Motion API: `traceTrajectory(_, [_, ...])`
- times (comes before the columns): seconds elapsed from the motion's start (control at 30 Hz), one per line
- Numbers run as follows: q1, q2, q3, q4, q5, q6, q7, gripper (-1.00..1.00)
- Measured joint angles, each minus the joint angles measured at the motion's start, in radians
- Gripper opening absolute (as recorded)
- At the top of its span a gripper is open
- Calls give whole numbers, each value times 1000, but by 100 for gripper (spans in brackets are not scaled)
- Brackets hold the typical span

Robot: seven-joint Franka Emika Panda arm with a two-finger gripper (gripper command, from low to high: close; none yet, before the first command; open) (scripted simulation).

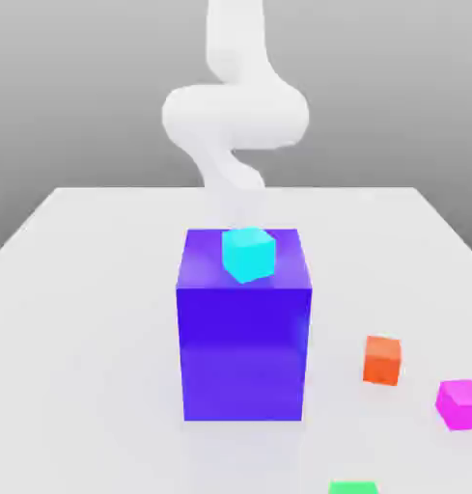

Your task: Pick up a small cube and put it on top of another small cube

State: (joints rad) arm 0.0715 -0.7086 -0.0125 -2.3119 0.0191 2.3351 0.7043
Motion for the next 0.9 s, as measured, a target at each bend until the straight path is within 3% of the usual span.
traceTrajectory(0.53, [353, 587, 41, -74, 105, 220, -601, 0])
traceTrajectory(0.7, [451, 767, 84, -99, 65, 292, -736, 0])
traceTrajectory(0.9, [522, 979, 104, -123, -69, 384, -821, 0])
